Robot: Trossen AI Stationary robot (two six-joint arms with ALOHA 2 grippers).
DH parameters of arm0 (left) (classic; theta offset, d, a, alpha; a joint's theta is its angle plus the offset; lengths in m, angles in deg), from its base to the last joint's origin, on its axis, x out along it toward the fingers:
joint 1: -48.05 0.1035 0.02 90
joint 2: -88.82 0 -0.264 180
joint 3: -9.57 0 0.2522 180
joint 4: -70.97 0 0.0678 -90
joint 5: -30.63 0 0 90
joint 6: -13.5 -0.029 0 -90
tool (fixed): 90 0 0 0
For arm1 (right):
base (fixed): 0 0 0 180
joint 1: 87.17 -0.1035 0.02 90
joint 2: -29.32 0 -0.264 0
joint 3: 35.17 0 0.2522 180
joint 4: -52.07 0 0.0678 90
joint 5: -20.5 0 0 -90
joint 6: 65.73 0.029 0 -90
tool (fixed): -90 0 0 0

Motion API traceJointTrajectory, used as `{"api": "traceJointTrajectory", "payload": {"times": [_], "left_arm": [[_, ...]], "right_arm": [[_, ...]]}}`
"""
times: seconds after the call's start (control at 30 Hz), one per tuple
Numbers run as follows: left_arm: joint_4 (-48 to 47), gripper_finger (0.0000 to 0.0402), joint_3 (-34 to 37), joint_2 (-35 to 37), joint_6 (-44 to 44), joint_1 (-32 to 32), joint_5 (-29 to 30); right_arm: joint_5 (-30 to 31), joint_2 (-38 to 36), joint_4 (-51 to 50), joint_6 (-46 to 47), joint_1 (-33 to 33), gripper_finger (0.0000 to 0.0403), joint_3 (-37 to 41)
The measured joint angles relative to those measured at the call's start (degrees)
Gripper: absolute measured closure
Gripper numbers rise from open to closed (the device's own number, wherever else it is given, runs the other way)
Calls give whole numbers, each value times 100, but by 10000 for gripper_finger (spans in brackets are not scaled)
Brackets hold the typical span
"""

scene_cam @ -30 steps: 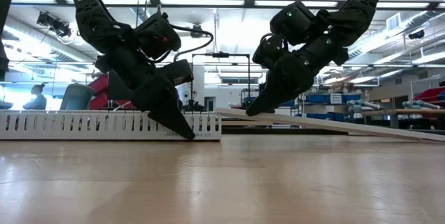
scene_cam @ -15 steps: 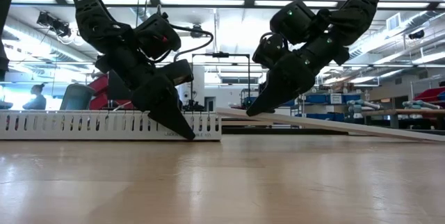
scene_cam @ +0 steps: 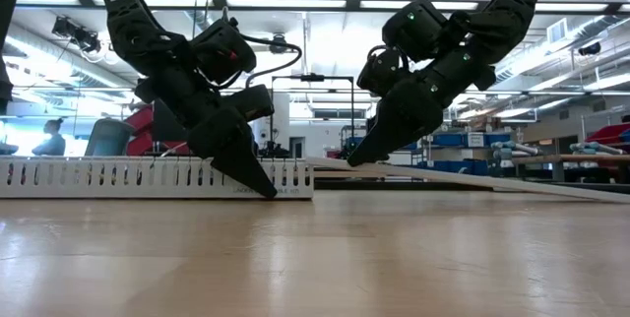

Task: Ziptie cables
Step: Close the white cable duct using the cover

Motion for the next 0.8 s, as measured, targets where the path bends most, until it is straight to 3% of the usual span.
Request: {"api": "traceJointTrajectory", "payload": {"times": [0.8], "left_arm": [[70,178,0,0,158,0,-37]], "right_arm": [[241,0,215,-253,-2,157,0]]}}
